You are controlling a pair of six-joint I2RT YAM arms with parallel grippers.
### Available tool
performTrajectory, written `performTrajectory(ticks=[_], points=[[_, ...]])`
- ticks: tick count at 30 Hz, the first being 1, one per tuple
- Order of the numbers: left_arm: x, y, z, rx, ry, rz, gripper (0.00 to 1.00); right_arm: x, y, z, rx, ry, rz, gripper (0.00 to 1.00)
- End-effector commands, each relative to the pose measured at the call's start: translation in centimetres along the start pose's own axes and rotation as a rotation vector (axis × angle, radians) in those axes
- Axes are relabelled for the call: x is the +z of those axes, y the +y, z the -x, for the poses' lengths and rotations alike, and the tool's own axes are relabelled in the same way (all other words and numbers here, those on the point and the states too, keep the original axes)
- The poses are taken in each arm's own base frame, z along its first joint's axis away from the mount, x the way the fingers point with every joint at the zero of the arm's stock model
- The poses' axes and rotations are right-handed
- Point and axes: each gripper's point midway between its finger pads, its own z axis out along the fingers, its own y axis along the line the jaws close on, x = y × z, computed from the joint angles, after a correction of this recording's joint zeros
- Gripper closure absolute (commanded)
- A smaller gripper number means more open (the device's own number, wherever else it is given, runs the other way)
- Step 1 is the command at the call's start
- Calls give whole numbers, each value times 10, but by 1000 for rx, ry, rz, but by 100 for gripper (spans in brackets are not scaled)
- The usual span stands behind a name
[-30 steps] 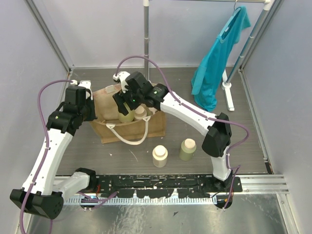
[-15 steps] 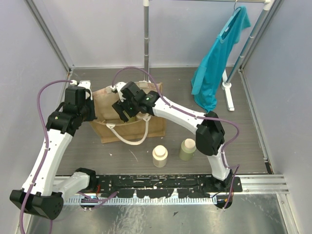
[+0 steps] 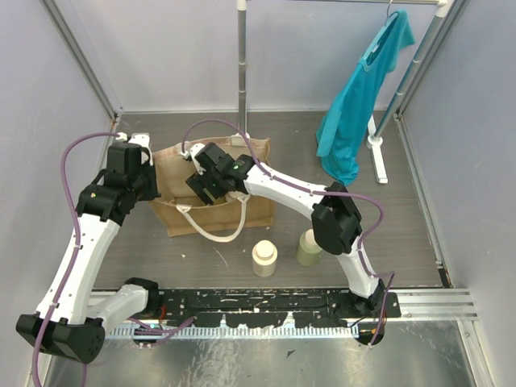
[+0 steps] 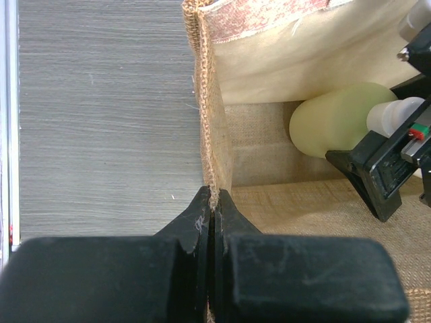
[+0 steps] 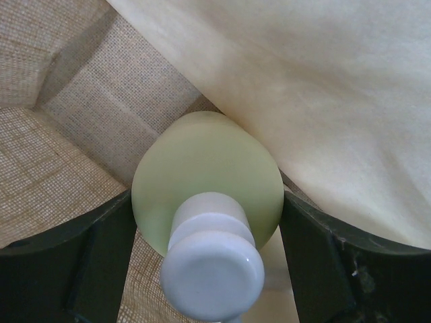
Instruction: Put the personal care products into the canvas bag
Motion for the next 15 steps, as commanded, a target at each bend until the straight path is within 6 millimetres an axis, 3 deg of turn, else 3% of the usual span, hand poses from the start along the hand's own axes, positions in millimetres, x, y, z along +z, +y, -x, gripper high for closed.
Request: performTrajectory(ticks=[1, 4, 9, 15], points=[[-12, 2, 17, -10, -68, -1, 94, -19, -15, 25, -9, -53, -72, 94], [-11, 2, 16, -10, -67, -1, 94, -16, -15, 20, -12, -34, -74, 84], [-11, 2, 16, -7, -67, -2, 94, -17, -13, 20, -16, -33, -63, 51], [-9, 1, 16, -5, -63, -1, 94, -30, -8, 39, 2, -89, -33, 19]])
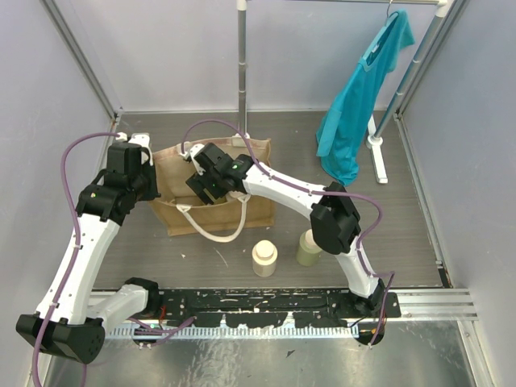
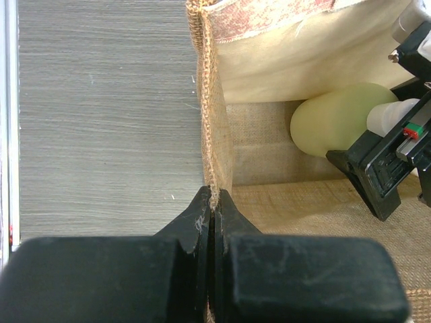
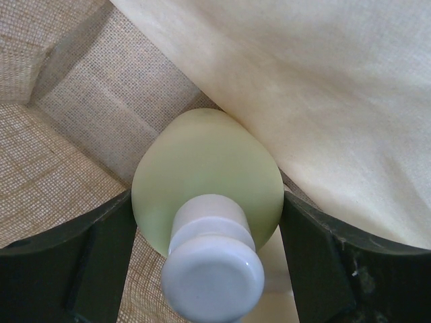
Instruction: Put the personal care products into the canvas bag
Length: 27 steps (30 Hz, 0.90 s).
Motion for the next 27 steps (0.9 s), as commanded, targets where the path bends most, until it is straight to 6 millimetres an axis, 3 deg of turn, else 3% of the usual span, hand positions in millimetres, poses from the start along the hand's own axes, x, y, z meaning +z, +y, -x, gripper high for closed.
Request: performTrajectory(ticks=[1, 7, 12, 15, 19, 23, 27], points=[[-9, 1, 16, -4, -62, -2, 94, -37, -5, 47, 12, -126, -9, 15], [-10, 1, 18, -3, -69, -3, 94, -59, -1, 68, 23, -181, 27, 1], [-9, 0, 18, -3, -65, -10, 94, -83, -5, 84, 42, -225, 15, 0], [-9, 0, 19, -5, -68, -11, 94, -116, -15, 99, 64, -285, -25, 0], [-9, 0, 18, -3, -67, -9, 94, -177, -41, 111, 112, -369, -132, 0], [-9, 0, 18, 1, -65, -10, 94, -227, -67, 95, 194, -405, -211, 0], [-6, 0, 15, 9, -62, -8, 94, -254, -95, 50, 279, -360, -311, 0]])
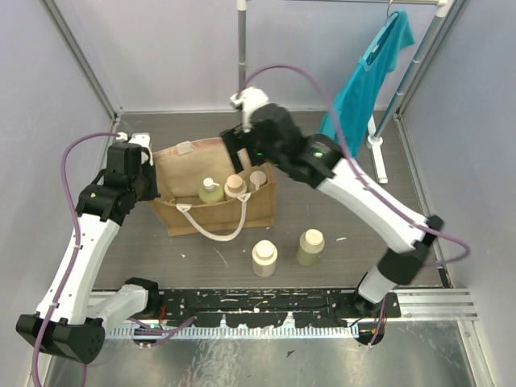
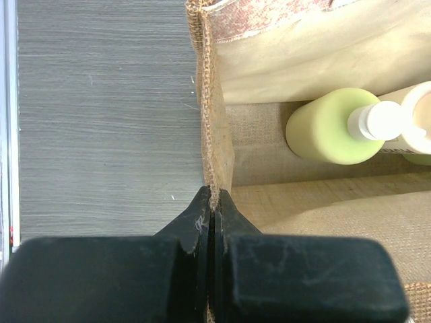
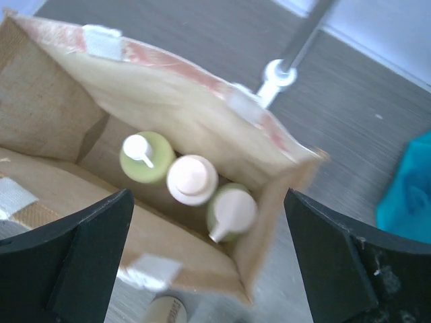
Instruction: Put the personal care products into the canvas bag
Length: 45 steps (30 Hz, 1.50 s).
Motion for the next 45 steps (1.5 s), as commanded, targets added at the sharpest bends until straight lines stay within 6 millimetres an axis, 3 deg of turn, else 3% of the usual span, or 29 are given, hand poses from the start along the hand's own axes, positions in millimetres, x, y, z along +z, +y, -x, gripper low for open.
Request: performTrajectory(ticks=[1, 4, 8, 18, 28, 37, 45], points=[[-6, 1, 14, 7, -59, -1, 94, -51, -56, -17, 108, 8, -178, 0], [-4, 1, 13, 8, -53, -3, 94, -62, -69, -59, 129, 105, -232, 0], [-3, -2, 16, 2, -61, -15, 94, -69, -70, -110, 145, 213, -240, 0], [-2, -5, 19, 4, -59, -28, 94, -87, -70, -198, 211, 370, -246, 0], [-1, -6, 19, 6, -51, -34, 94, -80, -54, -259, 272, 463, -183, 0], [-2, -6, 17, 4, -45, -33, 95, -81, -50, -294, 287, 536, -172, 0], [-3, -6, 18, -2, -46, -32, 94, -83, -46, -313, 302, 589, -165, 0]])
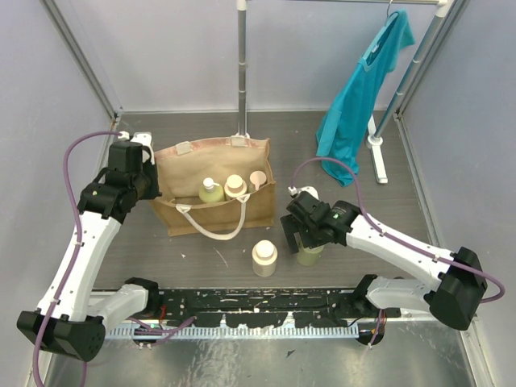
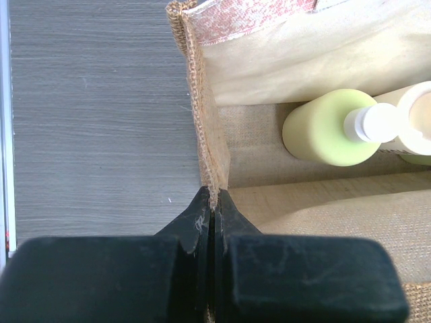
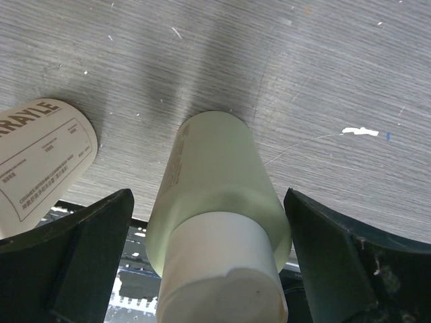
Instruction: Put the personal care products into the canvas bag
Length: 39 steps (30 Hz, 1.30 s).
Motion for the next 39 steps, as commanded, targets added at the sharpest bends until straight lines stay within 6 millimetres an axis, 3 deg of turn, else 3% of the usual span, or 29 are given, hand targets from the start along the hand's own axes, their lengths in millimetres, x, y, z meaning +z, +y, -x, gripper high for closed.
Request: performTrajectory(ticks=[1, 4, 8, 11, 16, 21, 25, 29, 39], points=[[-8, -2, 16, -6, -52, -17, 95, -1, 10, 4, 37, -15, 50, 0], [-8, -2, 15, -5, -49, -15, 95, 1, 9, 5, 28, -11, 41, 1], [-8, -1, 14, -4, -48, -12, 94, 6, 10, 3, 12, 6, 39, 12], [-8, 0, 13, -5, -48, -8, 95, 8, 10, -2, 0, 35, 36, 27], [-7, -1, 13, -7, -48, -10, 94, 8, 9, -6, -11, 59, 27, 65], [-6, -1, 11, -5, -45, -12, 95, -3, 8, 12, -20, 26, 11, 88], [-7, -1, 12, -7, -48, -10, 95, -26, 6, 52, -28, -65, -39, 99], [-9, 0, 12, -7, -53, -10, 94, -61, 7, 107, -22, -193, -73, 99], [-10, -2, 12, -10, -52, -23, 96, -125, -27, 244, 8, -497, -192, 99]])
